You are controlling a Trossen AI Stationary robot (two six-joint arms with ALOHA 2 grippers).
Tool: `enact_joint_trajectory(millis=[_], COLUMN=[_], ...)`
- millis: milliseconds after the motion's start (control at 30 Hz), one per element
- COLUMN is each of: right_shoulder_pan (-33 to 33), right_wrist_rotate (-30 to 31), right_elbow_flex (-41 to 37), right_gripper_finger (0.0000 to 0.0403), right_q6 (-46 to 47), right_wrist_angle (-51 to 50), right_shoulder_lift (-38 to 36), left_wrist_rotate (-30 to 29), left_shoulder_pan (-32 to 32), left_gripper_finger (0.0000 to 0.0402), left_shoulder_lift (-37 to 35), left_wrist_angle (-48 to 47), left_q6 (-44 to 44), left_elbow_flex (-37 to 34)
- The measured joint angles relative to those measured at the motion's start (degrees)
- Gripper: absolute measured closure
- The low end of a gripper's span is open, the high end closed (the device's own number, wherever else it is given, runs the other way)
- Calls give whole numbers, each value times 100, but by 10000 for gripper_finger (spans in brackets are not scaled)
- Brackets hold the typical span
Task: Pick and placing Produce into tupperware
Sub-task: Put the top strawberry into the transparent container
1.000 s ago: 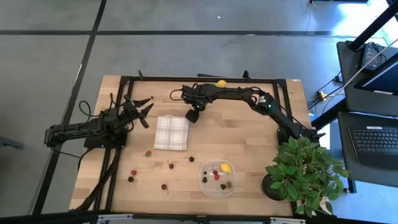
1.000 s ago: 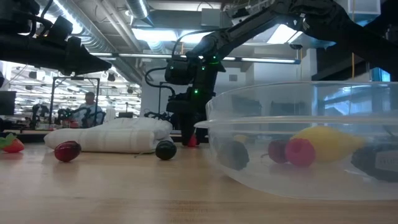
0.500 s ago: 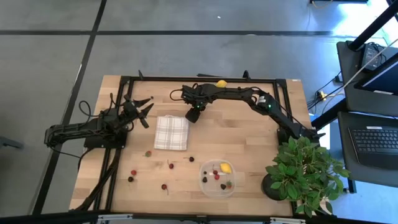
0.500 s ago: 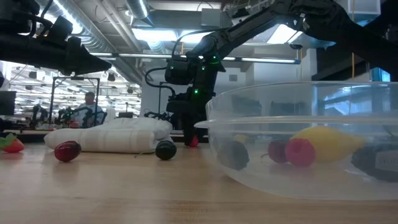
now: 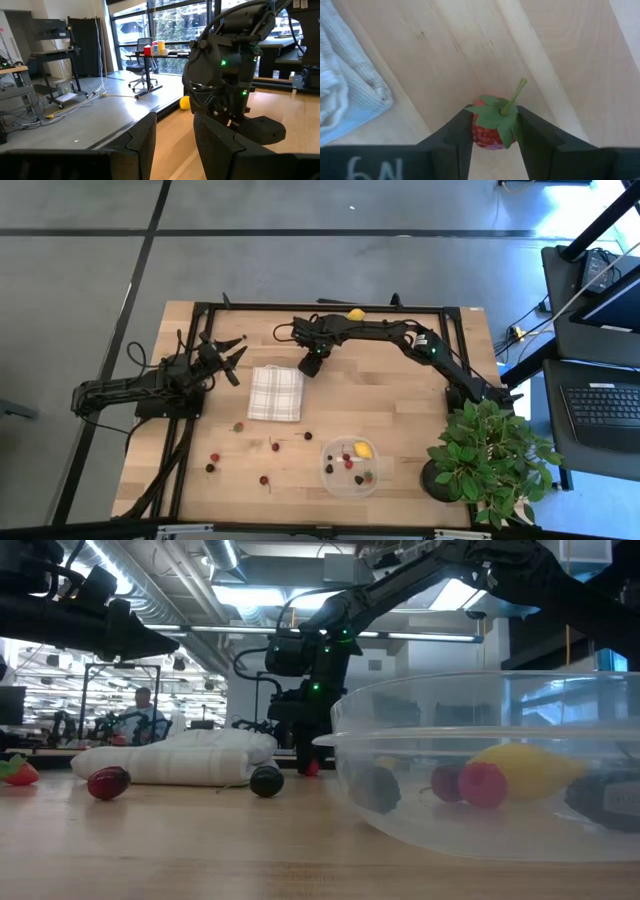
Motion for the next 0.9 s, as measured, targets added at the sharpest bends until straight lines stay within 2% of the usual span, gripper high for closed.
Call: enact_joint_trajectory(millis=[200, 433, 633, 900], right_shoulder_pan=[115, 449, 1050, 2030], right_wrist_rotate=[0, -1, -90, -106], right_elbow_flex=[354, 1249, 1890, 1961], right_gripper_finger=[271, 271, 271, 271], right_q6=[-126, 33, 415, 905], right_wrist_angle=[-620, -2014, -3065, -3392], right_shoulder_lift=[0, -2, -9, -10], left_wrist_rotate=[-1, -1, 1, 1], left_shoulder_pan=[0, 0, 0, 0], left_gripper_finger=[276, 276, 276, 276], left_shoulder_lift=[-1, 0, -2, -2], left_wrist_angle=[0, 0, 0, 0], left_q6=[0, 0, 0, -2], left_elbow_flex=[0, 0, 0, 0])
